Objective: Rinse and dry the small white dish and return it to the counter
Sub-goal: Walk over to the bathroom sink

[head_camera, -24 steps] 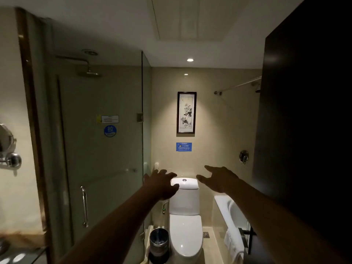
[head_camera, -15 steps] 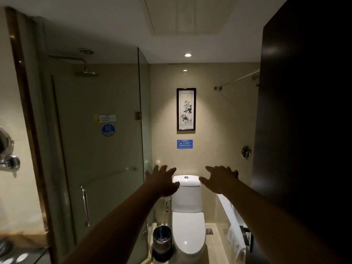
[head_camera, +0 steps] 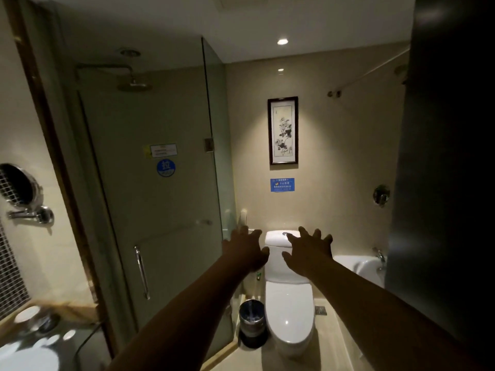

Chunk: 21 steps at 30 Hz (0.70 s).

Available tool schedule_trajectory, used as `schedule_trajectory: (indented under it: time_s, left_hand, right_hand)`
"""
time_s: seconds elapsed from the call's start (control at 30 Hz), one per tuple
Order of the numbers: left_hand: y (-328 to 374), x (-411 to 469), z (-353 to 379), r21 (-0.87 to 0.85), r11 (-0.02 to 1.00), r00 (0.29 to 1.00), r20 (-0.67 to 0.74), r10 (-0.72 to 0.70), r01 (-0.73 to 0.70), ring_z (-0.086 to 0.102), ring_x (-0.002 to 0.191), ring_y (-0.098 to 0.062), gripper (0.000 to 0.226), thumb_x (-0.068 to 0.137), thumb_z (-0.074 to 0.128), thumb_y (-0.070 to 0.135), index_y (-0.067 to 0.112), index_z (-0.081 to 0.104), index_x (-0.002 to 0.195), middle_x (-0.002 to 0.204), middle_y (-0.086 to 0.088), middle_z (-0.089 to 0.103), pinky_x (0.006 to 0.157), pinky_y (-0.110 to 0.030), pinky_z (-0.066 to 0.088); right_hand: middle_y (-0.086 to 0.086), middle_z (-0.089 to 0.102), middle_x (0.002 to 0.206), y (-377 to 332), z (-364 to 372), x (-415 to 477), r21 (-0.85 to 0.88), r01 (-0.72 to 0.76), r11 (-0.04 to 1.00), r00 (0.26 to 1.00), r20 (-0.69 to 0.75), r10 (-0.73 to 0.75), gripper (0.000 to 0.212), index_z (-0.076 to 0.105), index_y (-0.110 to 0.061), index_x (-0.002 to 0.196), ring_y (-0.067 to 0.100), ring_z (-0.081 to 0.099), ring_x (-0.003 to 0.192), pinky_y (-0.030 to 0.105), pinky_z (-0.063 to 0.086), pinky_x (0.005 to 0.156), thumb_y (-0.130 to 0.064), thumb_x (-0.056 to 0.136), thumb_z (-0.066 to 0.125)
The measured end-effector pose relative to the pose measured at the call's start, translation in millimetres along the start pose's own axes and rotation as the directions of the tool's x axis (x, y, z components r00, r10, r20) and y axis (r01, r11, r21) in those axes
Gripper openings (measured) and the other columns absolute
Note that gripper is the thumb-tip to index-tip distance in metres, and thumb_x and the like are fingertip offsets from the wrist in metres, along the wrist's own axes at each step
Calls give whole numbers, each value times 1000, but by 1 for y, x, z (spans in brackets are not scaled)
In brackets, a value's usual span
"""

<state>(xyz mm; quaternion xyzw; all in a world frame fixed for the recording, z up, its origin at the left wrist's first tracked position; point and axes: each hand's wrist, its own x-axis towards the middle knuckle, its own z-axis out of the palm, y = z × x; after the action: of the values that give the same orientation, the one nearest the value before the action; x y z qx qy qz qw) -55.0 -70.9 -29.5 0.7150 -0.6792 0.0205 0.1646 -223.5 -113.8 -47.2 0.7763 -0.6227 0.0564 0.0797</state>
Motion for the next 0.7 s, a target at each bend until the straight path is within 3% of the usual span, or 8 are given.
schedule_trajectory:
  time_s: [0.13, 0.43, 0.7]
  left_hand:
    - [-18, 46, 19, -13, 999, 999, 13, -42, 43, 33, 141, -35, 62, 94, 49, 57, 34, 33, 149, 156, -9, 34, 111, -60, 31]
    - [-66, 187, 67, -56, 998, 999, 45, -15, 18, 48, 130, -34, 63, 92, 57, 51, 39, 32, 149, 148, -10, 42, 105, -55, 43]
    - [-87, 305, 94, -35, 999, 998, 59, -22, 24, 42, 134, -37, 62, 93, 53, 49, 35, 31, 150, 151, -11, 38, 106, -53, 39]
  right_hand:
    - [6, 25, 166, -6, 19, 46, 23, -9, 1000, 1000, 26, 8, 68, 30, -35, 155, 44, 27, 146, 63, 24, 116, -66, 96, 37]
    - [6, 31, 162, -18, 49, 187, 23, -26, 999, 998, 54, 24, 57, 37, -33, 151, 40, 32, 143, 60, 26, 113, -58, 99, 37]
    - [6, 33, 162, -11, 53, 305, 43, -63, 997, 995, 76, 60, 62, 34, -32, 153, 39, 37, 142, 57, 29, 111, -61, 99, 38]
